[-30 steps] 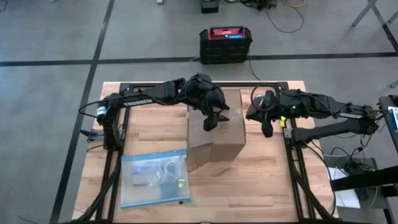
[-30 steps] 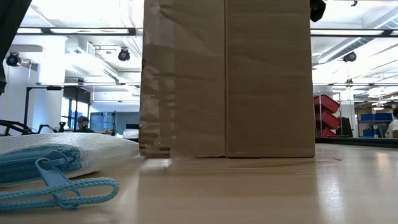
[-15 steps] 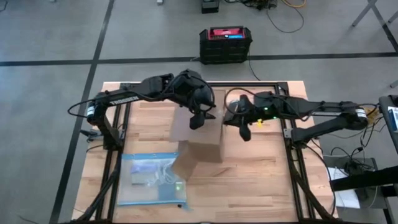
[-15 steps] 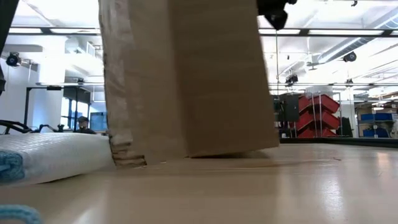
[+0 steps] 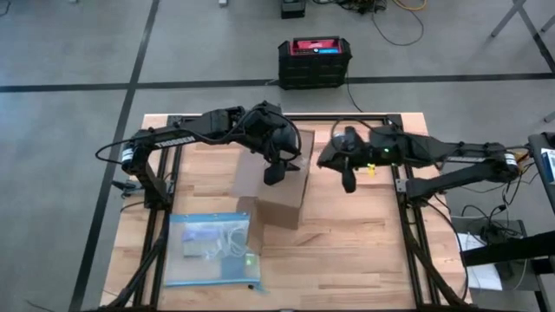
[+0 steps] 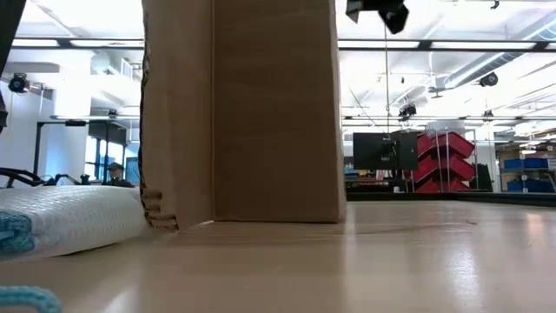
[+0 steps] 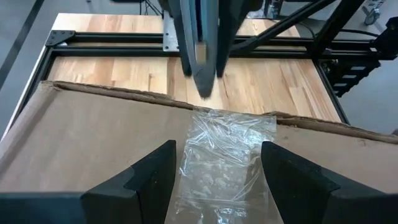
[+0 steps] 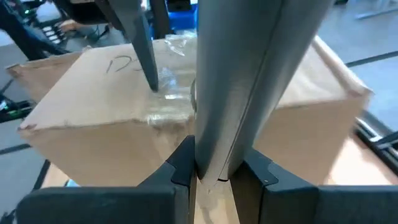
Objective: Unpack boxes
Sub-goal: Break down the cardboard box until it is fully flat
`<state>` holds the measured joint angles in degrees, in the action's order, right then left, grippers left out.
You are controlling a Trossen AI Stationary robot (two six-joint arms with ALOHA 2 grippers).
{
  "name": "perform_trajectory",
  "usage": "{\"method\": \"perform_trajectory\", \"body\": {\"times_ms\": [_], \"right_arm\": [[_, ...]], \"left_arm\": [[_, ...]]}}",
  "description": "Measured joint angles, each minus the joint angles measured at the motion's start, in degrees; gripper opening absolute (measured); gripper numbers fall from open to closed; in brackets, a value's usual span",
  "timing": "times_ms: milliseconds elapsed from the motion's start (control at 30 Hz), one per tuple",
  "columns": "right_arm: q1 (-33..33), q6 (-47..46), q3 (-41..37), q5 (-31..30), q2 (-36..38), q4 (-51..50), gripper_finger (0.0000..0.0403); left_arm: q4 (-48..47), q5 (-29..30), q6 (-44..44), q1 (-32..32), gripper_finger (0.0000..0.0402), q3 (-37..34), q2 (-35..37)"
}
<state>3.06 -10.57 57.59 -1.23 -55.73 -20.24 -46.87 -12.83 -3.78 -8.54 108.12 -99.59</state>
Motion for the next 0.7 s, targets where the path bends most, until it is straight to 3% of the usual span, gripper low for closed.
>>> {"method": "perform_trajectory", "body": {"times_ms": [200,433,700], "right_arm": [[-3.89,0.67,-14.81,-3.41,7.58,18.01,0.0048],[-5.04,3.03,-30.41,-5.34,7.89,47.62,0.0048],[-5.19,4.81,-33.14,-8.14,9.56,50.20,0.0048]], "left_arm": [[0.22,0.32,-0.10,0.47,0.0214,-0.02,0.00],[0.53,2.74,0.25,0.62,0.0220,-0.04,-0.02],[1.14,4.23,2.80,0.62,0.0215,-0.05,-0.03]]}}
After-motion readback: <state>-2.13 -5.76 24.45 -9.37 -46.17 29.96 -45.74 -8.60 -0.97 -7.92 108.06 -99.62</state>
